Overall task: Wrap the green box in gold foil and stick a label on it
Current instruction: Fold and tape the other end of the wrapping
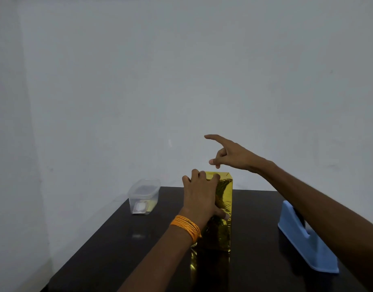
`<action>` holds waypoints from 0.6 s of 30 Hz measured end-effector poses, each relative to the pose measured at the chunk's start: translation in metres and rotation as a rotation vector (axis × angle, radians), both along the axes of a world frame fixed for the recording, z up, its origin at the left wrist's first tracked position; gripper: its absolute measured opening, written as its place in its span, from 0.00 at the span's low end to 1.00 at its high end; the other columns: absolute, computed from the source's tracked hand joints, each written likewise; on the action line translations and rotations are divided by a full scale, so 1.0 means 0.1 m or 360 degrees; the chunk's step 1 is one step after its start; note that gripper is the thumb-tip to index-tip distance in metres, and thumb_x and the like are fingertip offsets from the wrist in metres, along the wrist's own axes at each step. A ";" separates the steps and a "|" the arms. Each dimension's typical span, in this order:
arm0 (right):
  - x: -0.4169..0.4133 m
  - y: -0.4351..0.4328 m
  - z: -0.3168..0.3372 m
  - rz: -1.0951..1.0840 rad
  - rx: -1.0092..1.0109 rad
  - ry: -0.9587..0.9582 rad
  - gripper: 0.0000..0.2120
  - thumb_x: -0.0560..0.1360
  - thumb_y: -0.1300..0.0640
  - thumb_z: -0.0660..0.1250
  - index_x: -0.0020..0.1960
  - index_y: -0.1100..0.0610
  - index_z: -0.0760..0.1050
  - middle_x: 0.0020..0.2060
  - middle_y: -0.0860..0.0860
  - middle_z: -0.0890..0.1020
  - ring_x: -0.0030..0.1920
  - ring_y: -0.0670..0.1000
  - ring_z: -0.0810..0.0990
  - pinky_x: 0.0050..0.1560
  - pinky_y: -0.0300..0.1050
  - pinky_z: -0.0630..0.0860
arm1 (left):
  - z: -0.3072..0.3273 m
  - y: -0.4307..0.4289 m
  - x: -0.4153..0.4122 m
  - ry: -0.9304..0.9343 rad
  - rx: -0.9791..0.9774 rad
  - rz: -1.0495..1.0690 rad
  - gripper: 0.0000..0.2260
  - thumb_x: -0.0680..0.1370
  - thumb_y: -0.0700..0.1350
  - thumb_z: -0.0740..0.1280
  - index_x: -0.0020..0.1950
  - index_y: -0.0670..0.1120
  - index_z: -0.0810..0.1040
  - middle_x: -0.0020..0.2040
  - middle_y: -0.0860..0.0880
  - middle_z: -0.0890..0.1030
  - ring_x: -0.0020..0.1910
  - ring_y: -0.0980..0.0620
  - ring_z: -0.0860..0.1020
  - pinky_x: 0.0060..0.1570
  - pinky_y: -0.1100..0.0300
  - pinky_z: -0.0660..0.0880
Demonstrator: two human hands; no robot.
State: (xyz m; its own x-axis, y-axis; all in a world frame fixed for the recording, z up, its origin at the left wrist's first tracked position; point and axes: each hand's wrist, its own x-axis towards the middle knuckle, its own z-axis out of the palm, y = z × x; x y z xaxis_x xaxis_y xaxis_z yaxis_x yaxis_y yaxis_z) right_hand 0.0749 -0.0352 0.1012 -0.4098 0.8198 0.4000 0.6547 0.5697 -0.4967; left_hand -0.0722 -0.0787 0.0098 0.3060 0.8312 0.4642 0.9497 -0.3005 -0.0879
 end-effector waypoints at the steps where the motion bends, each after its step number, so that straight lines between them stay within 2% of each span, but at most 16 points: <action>1: -0.01 0.02 -0.01 -0.0017 -0.0020 -0.0002 0.36 0.76 0.54 0.73 0.77 0.41 0.58 0.36 0.50 0.86 0.46 0.46 0.84 0.70 0.53 0.68 | 0.00 0.00 0.00 -0.0006 -0.0014 -0.0005 0.49 0.63 0.71 0.74 0.76 0.53 0.58 0.72 0.43 0.66 0.72 0.40 0.60 0.67 0.41 0.60; 5: -0.05 0.11 -0.07 -0.0012 -0.0116 0.0022 0.36 0.75 0.56 0.74 0.77 0.43 0.60 0.35 0.49 0.85 0.45 0.47 0.85 0.72 0.55 0.65 | 0.01 0.00 0.01 -0.0008 -0.0043 -0.0012 0.49 0.63 0.70 0.74 0.76 0.52 0.58 0.73 0.42 0.65 0.72 0.40 0.59 0.68 0.40 0.59; 9: -0.08 0.15 -0.06 -0.0009 -0.0154 0.0009 0.36 0.75 0.58 0.74 0.77 0.46 0.60 0.35 0.47 0.84 0.44 0.47 0.84 0.71 0.53 0.65 | 0.02 0.00 0.00 -0.0003 -0.0053 -0.0014 0.49 0.63 0.69 0.75 0.77 0.52 0.58 0.72 0.42 0.66 0.72 0.40 0.59 0.68 0.41 0.59; 12: -0.08 0.18 -0.05 0.0017 -0.0206 -0.0028 0.36 0.75 0.58 0.73 0.77 0.46 0.60 0.34 0.48 0.84 0.42 0.46 0.83 0.64 0.49 0.71 | 0.02 0.00 0.00 0.0004 -0.0045 -0.0013 0.50 0.63 0.70 0.75 0.77 0.52 0.57 0.73 0.41 0.65 0.72 0.40 0.59 0.67 0.40 0.59; 14: -0.09 0.22 -0.05 0.0016 -0.0228 -0.0073 0.36 0.75 0.57 0.74 0.77 0.45 0.60 0.34 0.48 0.85 0.43 0.47 0.84 0.58 0.45 0.71 | 0.02 -0.01 0.01 0.0017 -0.0045 -0.0009 0.51 0.63 0.70 0.75 0.77 0.52 0.57 0.73 0.41 0.65 0.73 0.39 0.59 0.68 0.40 0.59; 18: -0.09 0.35 -0.08 -0.0008 -0.0249 -0.0160 0.36 0.74 0.55 0.75 0.76 0.44 0.61 0.39 0.50 0.86 0.43 0.48 0.83 0.54 0.45 0.75 | 0.03 -0.02 0.01 0.0017 -0.0060 -0.0014 0.51 0.63 0.69 0.75 0.78 0.52 0.56 0.74 0.41 0.64 0.73 0.39 0.59 0.68 0.40 0.58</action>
